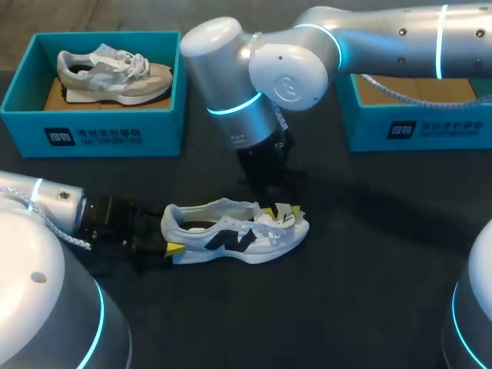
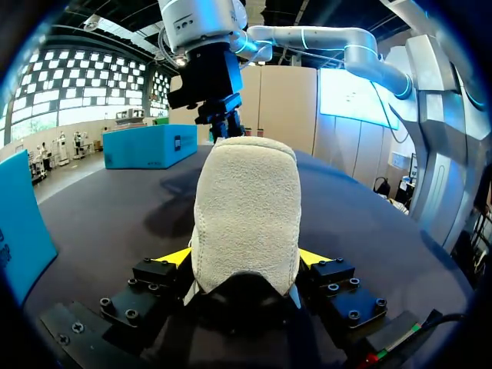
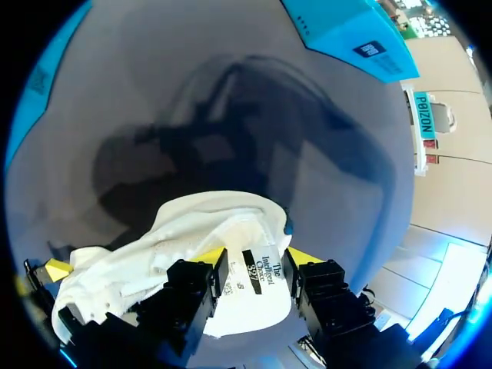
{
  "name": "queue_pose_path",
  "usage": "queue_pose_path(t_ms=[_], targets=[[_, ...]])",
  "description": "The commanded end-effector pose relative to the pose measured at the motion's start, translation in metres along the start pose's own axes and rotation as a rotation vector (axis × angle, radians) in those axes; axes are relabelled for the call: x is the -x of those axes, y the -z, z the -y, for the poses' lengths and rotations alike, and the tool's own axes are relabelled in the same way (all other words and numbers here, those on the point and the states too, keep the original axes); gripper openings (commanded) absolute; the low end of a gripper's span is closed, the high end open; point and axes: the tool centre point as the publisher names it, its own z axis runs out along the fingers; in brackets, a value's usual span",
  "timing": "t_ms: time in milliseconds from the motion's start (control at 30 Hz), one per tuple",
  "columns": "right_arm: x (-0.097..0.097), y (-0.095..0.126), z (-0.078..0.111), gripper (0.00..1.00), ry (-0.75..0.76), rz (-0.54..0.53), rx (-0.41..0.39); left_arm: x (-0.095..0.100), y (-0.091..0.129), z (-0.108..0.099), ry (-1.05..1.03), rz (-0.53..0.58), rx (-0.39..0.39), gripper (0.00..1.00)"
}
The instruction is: Take the shoe out of the shoebox, open the shoe tongue, remove and reinsert the insole, then place the shoe into the shoebox
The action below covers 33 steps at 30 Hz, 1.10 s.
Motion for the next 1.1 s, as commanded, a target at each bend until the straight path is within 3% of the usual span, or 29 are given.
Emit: queue_pose_path(t_ms=[33,300,567,733,800,933,1000,1033,1100], targets=[[0.005,0.012,0.013,0.50,-0.194,0.000,0.042,0.003,-0.002,-0.003,0.000,-0.001,0.003,0.00],[0.011,0.035,0.017,0.57,-0.203,-0.014,0.100,0.003,-0.002,-0.003,0.000,-0.001,0.003,0.00],[0.005,0.053,0.018,0.66,-0.163,-0.038,0.153,0.003,-0.002,-0.003,0.000,-0.001,0.003,0.00],[-0.006,0.077,0.023,0.69,-0.061,-0.052,0.220,0.003,-0.002,-0.003,0.000,-0.001,0.003,0.00],[-0.012,0.088,0.025,0.65,0.016,-0.065,0.266,0.003,-0.002,-0.003,0.000,-0.001,0.003,0.00],[-0.023,0.107,0.028,0.71,0.129,-0.048,0.329,0.003,-0.002,-0.003,0.000,-0.001,0.003,0.00],[-0.027,0.114,0.030,0.64,0.207,-0.073,0.368,0.003,-0.002,-0.003,0.000,-0.001,0.003,0.00],[-0.029,0.118,0.032,0.49,0.234,-0.085,0.384,0.003,-0.002,-0.003,0.000,-0.001,0.003,0.00],[-0.032,0.124,0.034,0.47,0.325,-0.114,0.426,0.003,-0.002,-0.003,0.000,-0.001,0.003,0.00]])
